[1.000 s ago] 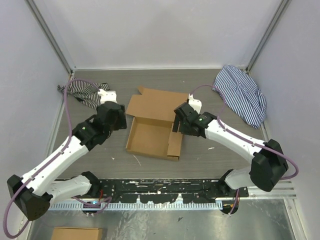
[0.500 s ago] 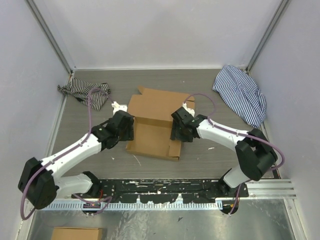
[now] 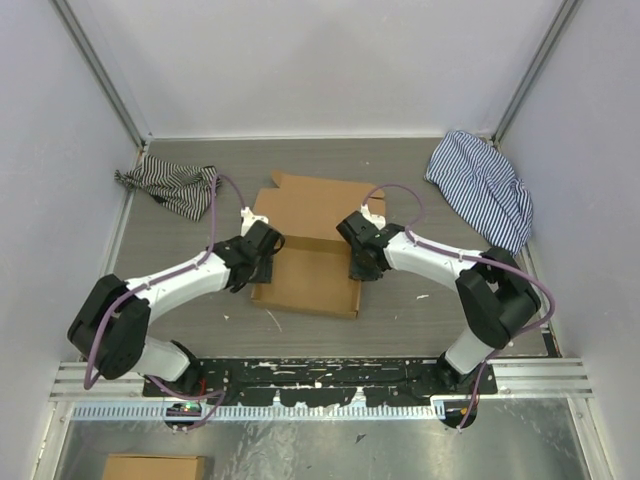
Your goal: Fold the paper box
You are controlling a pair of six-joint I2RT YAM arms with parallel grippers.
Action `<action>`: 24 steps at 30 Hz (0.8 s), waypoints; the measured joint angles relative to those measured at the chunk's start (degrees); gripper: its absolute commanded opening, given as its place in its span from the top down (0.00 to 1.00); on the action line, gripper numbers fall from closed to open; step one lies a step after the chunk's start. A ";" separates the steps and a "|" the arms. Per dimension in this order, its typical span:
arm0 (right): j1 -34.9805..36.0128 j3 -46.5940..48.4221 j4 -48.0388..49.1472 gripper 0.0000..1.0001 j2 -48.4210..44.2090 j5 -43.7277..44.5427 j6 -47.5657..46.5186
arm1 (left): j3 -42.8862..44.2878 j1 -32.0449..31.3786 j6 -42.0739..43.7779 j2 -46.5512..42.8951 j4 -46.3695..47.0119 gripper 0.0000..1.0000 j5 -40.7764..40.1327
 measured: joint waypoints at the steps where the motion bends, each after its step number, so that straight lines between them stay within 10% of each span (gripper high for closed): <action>1: 0.00 0.28 -0.55 0.81 0.20 0.70 -0.20 | 0.04 0.00 0.04 0.11 0.11 0.41 -0.33; 13: 0.76 6.86 -5.99 0.99 5.35 9.97 -2.23 | 1.70 -0.28 -0.15 2.86 1.70 0.55 -1.36; 17: 0.76 8.09 -6.49 0.99 6.38 11.04 -2.86 | 2.69 -1.42 -1.07 4.07 1.55 0.97 -2.51; 24: 0.92 8.13 -6.25 0.99 6.97 10.97 -2.99 | 5.16 -3.19 -2.82 6.64 -0.44 0.95 -4.79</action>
